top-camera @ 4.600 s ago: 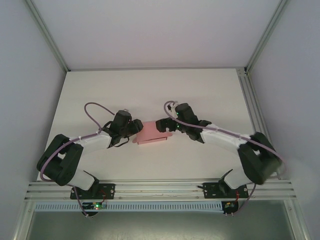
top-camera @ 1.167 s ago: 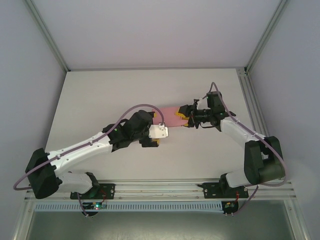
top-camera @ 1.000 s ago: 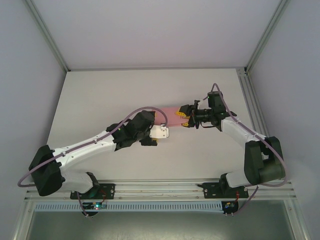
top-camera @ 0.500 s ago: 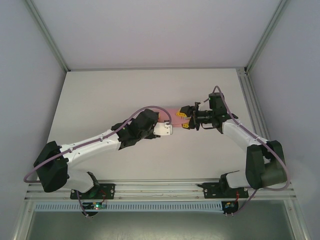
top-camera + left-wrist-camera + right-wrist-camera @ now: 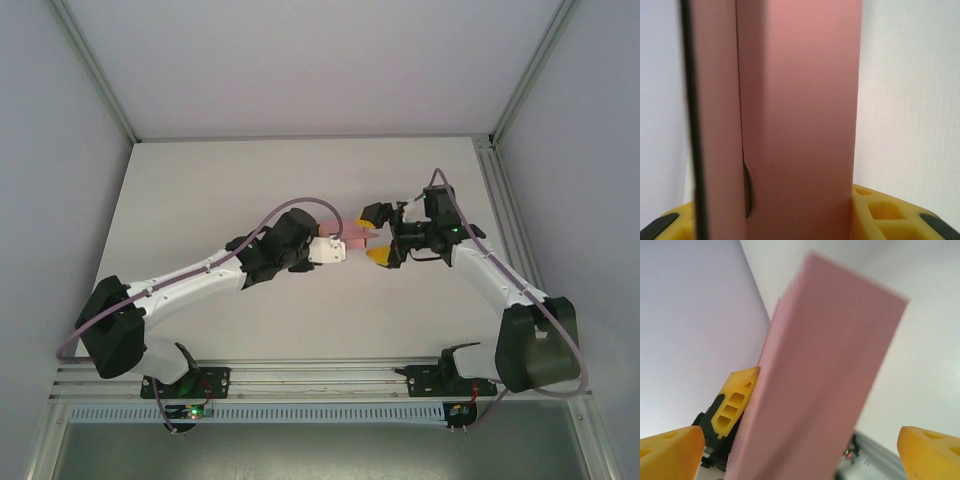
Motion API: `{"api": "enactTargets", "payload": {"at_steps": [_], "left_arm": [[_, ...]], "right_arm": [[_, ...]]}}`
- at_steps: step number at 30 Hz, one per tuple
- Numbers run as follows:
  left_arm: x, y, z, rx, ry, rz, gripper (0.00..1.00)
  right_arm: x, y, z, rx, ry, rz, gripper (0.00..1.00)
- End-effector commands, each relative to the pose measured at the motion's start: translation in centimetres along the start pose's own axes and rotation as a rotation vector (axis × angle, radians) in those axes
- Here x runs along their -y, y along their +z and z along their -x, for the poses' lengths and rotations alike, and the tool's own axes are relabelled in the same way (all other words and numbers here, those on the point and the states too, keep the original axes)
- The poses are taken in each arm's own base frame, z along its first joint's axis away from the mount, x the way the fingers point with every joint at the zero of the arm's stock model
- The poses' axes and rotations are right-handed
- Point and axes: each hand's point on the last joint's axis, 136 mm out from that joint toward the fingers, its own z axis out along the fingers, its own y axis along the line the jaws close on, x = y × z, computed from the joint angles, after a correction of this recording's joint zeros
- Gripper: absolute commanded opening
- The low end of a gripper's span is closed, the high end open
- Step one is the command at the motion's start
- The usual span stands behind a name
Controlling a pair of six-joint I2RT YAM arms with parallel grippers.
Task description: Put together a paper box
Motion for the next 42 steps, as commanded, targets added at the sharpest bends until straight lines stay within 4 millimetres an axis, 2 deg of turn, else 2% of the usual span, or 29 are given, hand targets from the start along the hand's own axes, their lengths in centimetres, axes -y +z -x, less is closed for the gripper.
{"api": "enactTargets", "payload": {"at_steps": [1,5,6,8,11,13,15,17,19,21,25,30,35,38,42], "left_arm": [[1.5,-1.1,-0.9,-0.012,-0.086,-0.163,0.34],[4.1,-2.9,-2.3,-0.024,-0.171,-0.422,0.36],[4.4,-3.0,-2.4,-0.017,-0.2,-0.468,0.36],[4.3,-2.7,-2.9,-0.029,-0.277,-0.517,0.36],[5.0,-1.9,-3.8,-0.077,-0.343,-0.616,0.36],[5.5,-1.2,-4.5,-0.138,-0.362,-0.662,0.36],[5.9,-0.7,-5.0,-0.178,-0.37,-0.702,0.37],[6.1,-0.2,-5.4,-0.203,-0.377,-0.721,0.38],[6.2,0.2,-5.6,-0.211,-0.376,-0.729,0.38],[6.3,0.5,-5.5,-0.212,-0.371,-0.744,0.39],[6.5,0.9,-5.7,-0.222,-0.37,-0.776,0.39],[6.7,1.4,-5.9,-0.22,-0.369,-0.788,0.38],[6.6,1.7,-5.9,-0.219,-0.376,-0.793,0.38],[6.6,2.0,-5.8,-0.218,-0.379,-0.796,0.38],[6.4,2.0,-5.8,-0.226,-0.376,-0.796,0.38]], "right_arm": [[-0.3,-4.3,2.7,0.249,-0.293,-0.174,0.98],[-3.2,-9.6,5.0,0.586,-0.698,-0.375,0.98],[-4.3,-10.1,4.7,0.634,-0.807,-0.359,0.98],[-5.8,-10.1,3.3,0.674,-0.978,-0.258,0.98],[-7.5,-10.8,1.6,0.774,-1.078,-0.086,0.98],[-8.7,-10.0,-0.9,0.695,-1.225,0.006,0.98],[-9.0,-8.8,-2.1,0.603,-1.249,0.04,0.98],[-8.3,-6.8,-3.2,0.468,-1.29,0.022,0.96],[-6.3,-4.9,-2.7,0.38,-1.269,-0.114,0.86],[-4.1,-2.9,-2.5,0.281,-1.269,-0.233,0.82],[-1.2,0.3,-2.6,0.119,-1.311,-0.341,0.76],[-0.1,2.4,-1.3,0.057,-1.356,-0.375,0.66],[1.8,3.6,-1.6,-0.061,-1.355,-0.41,0.59],[2.0,4.2,-2.1,-0.089,-1.369,-0.387,0.58],[2.3,4.7,-1.8,-0.096,-1.366,-0.407,0.5]]}}
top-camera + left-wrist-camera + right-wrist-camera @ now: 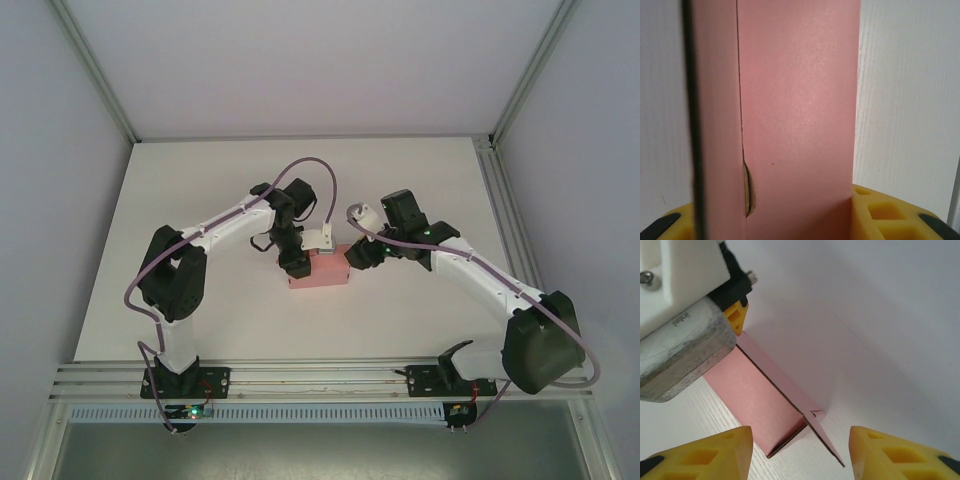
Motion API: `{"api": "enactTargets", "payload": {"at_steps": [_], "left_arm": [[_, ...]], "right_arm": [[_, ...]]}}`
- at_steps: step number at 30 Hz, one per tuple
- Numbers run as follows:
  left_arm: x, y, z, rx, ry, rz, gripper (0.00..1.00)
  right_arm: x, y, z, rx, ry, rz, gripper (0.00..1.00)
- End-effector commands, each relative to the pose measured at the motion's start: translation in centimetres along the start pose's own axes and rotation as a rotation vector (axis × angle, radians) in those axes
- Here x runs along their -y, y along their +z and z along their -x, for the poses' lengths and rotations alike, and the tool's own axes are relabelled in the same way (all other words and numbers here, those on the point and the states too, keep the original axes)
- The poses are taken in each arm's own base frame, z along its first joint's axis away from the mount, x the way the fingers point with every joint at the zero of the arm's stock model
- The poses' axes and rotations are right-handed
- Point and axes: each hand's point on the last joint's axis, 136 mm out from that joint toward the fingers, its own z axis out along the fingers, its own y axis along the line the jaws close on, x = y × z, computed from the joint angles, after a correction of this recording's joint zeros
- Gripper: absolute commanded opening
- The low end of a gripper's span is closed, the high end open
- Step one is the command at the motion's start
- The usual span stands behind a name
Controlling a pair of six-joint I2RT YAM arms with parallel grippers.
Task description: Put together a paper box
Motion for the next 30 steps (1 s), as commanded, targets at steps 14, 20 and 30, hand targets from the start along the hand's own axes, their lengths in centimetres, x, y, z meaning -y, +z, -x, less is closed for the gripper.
{"api": "enactTargets", "payload": {"at_steps": [14,20,30], "left_arm": [[-1.6,0.2,0.4,0.015,-0.043,0.028,0.36],[-2.1,0.5,1.0,0.037,-0.09,0.042,0.35],[-2.7,0.2,1.7,0.061,-0.127,0.071,0.36]], "right_arm": [[-0.6,1.5,0.5,-0.118,0.125,-0.026,0.0],[-1.3,2.8,1.3,-0.046,0.401,-0.088,0.0],[-0.6,4.0,1.1,0.152,0.477,-0.133,0.0]]}}
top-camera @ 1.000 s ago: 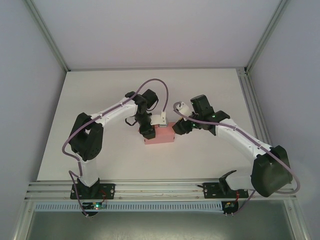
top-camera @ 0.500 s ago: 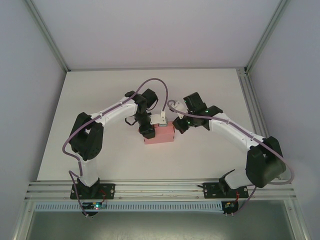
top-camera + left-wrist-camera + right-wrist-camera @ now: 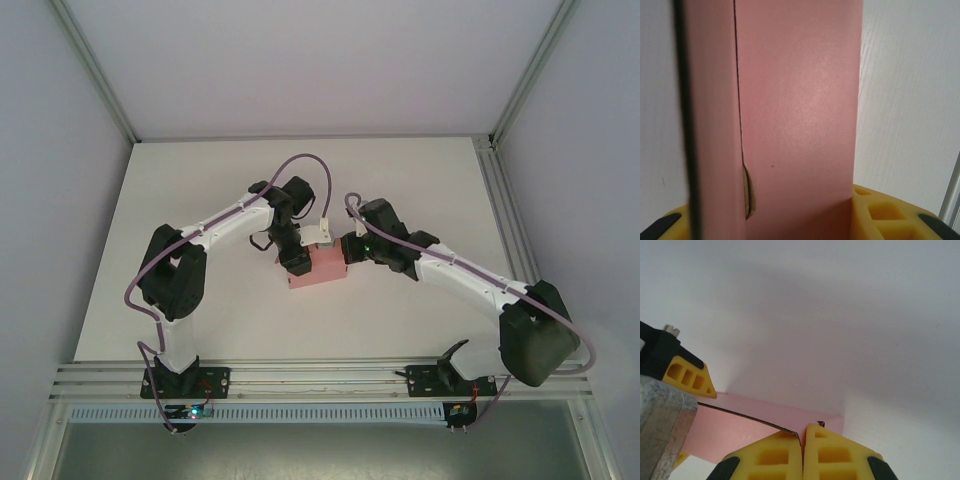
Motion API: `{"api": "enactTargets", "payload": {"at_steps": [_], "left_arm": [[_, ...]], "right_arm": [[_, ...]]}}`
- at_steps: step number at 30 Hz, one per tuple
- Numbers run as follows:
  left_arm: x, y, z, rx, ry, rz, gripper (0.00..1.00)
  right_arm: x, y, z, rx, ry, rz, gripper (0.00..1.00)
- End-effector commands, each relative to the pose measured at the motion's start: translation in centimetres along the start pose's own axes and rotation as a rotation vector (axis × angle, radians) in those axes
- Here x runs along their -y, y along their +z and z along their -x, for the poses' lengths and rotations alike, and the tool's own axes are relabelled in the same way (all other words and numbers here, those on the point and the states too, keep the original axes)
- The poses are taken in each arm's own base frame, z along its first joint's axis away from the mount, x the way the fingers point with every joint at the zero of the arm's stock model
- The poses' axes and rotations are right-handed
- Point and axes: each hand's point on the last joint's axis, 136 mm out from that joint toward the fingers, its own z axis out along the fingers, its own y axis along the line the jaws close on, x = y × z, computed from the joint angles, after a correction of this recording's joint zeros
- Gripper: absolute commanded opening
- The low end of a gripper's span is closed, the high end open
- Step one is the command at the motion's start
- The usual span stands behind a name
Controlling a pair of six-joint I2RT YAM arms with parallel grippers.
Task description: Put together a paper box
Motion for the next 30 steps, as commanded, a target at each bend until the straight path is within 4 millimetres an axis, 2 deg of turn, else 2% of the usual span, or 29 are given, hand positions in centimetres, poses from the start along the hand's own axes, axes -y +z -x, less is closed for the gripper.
{"api": "enactTargets", "payload": {"at_steps": [1,7,13,18,20,22,24,25,30], "left_arm": [[-1.9,0.4,2.1,0.065,0.002,0.055,0.36],[-2.2,0.0,2.8,0.085,-0.023,0.071,0.38],[-2.4,-1.0,3.8,0.12,-0.042,0.093,0.43],[-2.5,-1.7,4.5,0.145,-0.067,0.101,0.46],[-2.6,-2.0,4.7,0.154,-0.079,0.113,0.51],[-2.7,-2.5,4.8,0.163,-0.087,0.128,0.62],[-2.7,-3.1,5.0,0.172,-0.098,0.144,0.63],[-2.7,-3.2,4.9,0.172,-0.105,0.149,0.69],[-2.3,-4.2,5.0,0.197,-0.136,0.174,0.8]], "right_arm": [[-1.0,1.1,-1.5,0.016,0.02,0.059,0.0],[1.1,1.6,-3.8,0.055,-0.076,-0.02,0.0],[1.5,1.1,-4.3,0.108,-0.186,-0.099,0.0],[2.1,1.0,-4.6,0.146,-0.196,-0.141,0.0],[1.7,0.9,-4.3,0.147,-0.195,-0.133,0.0],[1.6,0.6,-3.8,0.154,-0.18,-0.149,0.0],[1.5,0.2,-3.2,0.162,-0.168,-0.185,0.0],[1.5,-0.1,-2.9,0.162,-0.157,-0.205,0.0],[1.3,-0.3,-2.5,0.16,-0.117,-0.238,0.0]]}}
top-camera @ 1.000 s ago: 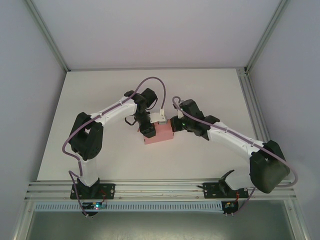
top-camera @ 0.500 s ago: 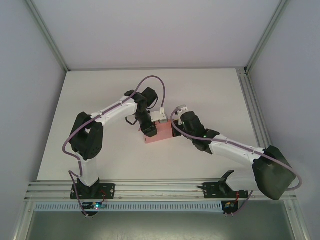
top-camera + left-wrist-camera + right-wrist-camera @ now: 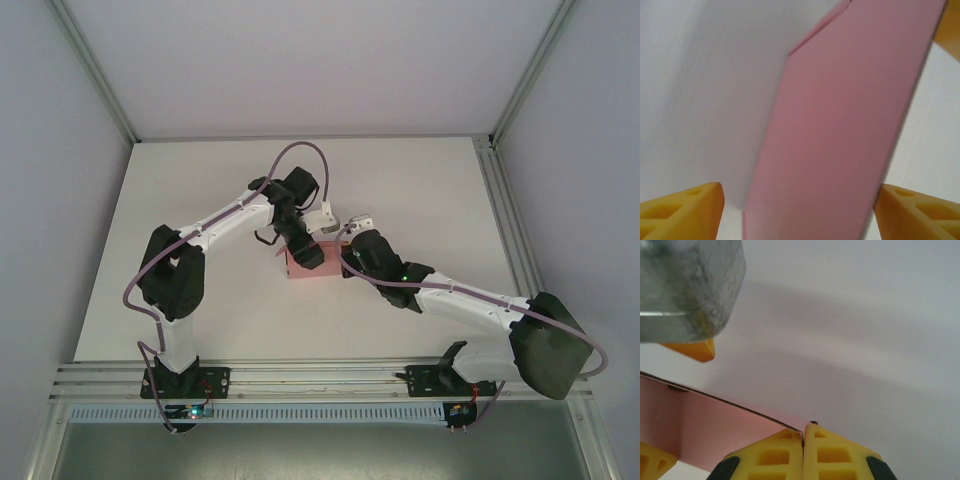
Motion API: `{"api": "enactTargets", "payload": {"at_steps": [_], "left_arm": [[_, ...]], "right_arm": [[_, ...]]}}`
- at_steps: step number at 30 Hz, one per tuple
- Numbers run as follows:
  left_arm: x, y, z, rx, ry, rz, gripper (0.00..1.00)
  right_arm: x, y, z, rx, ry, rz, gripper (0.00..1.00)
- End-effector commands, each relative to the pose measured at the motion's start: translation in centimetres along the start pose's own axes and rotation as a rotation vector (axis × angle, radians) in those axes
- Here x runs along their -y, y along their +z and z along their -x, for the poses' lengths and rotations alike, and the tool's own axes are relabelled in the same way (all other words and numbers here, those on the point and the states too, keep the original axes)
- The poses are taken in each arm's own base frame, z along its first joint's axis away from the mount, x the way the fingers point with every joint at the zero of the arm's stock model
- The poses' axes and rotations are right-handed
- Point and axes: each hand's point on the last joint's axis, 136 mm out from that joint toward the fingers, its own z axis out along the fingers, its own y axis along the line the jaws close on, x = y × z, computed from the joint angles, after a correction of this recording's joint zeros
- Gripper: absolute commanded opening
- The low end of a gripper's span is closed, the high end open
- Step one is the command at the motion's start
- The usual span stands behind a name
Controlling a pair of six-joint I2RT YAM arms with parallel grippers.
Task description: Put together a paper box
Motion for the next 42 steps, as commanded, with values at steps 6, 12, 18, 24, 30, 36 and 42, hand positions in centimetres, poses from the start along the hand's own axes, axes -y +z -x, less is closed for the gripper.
{"api": "enactTargets", "payload": {"at_steps": [6,12,18,24,30,36,42], "left_arm": [[-1.7,-5.0,1.3,0.118,-0.096,0.235,0.91],[-2.2,-7.0,-1.1,0.117,-0.247,0.36,0.9],[-2.3,-7.2,-5.1,0.096,-0.384,0.448,0.75],[-1.4,-6.8,-3.8,0.167,-0.432,0.373,0.54],[-2.2,-6.4,-3.3,0.14,-0.523,0.376,0.16],[-2.5,-5.8,-4.5,0.091,-0.543,0.397,0.26],[-2.6,-5.8,-3.9,0.107,-0.57,0.389,0.03]], "right_arm": [[1.2,1.1,-2.9,-0.113,0.004,-0.117,0.0],[0.6,1.6,-3.3,-0.132,-0.011,-0.108,0.0],[0.3,1.3,-2.9,-0.126,-0.027,-0.091,0.0],[-0.2,1.3,-2.7,-0.13,-0.03,-0.065,0.0],[-0.2,1.3,-2.9,-0.134,-0.032,-0.068,0.0],[0.0,1.3,-2.9,-0.136,-0.041,-0.075,0.0],[-0.2,1.4,-2.8,-0.143,-0.048,-0.069,0.0]]}}
